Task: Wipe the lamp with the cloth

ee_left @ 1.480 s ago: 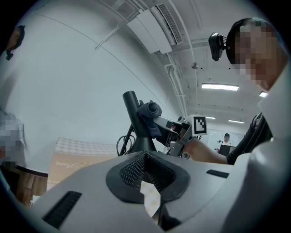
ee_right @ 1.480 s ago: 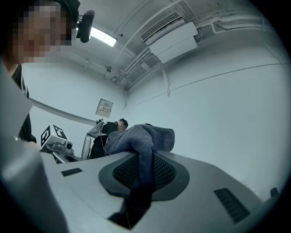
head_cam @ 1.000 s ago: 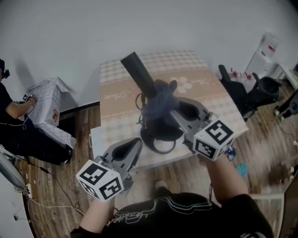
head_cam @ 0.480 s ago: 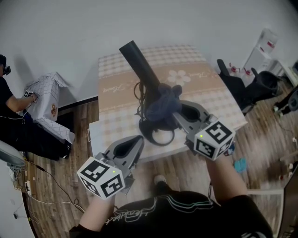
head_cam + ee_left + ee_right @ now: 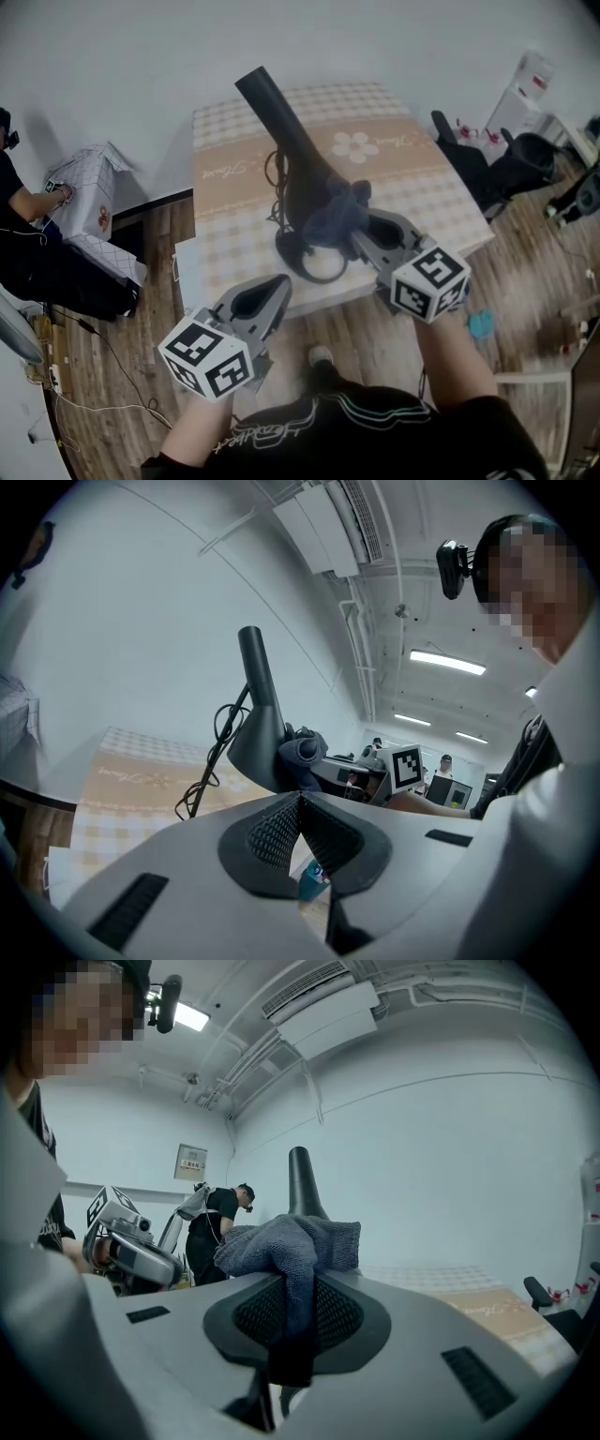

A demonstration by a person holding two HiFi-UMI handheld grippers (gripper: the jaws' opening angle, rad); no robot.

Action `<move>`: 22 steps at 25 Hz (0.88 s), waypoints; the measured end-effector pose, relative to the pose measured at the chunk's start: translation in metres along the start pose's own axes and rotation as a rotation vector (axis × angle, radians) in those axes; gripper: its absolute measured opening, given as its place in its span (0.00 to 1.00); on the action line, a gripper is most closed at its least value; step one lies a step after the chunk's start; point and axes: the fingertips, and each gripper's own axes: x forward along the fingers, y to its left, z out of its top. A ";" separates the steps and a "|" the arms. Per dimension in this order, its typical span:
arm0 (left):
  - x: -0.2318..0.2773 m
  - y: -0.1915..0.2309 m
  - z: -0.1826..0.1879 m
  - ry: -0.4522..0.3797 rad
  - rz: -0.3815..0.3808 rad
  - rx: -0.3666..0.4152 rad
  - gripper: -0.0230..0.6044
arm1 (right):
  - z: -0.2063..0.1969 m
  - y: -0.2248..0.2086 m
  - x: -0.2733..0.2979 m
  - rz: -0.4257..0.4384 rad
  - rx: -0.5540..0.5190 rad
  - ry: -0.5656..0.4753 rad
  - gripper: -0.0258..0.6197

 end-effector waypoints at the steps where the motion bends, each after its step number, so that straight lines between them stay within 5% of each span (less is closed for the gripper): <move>1: -0.001 0.000 -0.002 -0.001 0.001 -0.007 0.04 | -0.003 0.000 -0.001 -0.003 0.006 0.005 0.13; 12: -0.005 -0.010 -0.019 -0.019 -0.006 -0.018 0.04 | -0.025 0.002 -0.011 -0.015 0.017 0.039 0.13; 22: 0.013 -0.020 -0.002 -0.033 0.073 -0.011 0.04 | -0.022 -0.003 -0.033 0.093 -0.012 0.037 0.13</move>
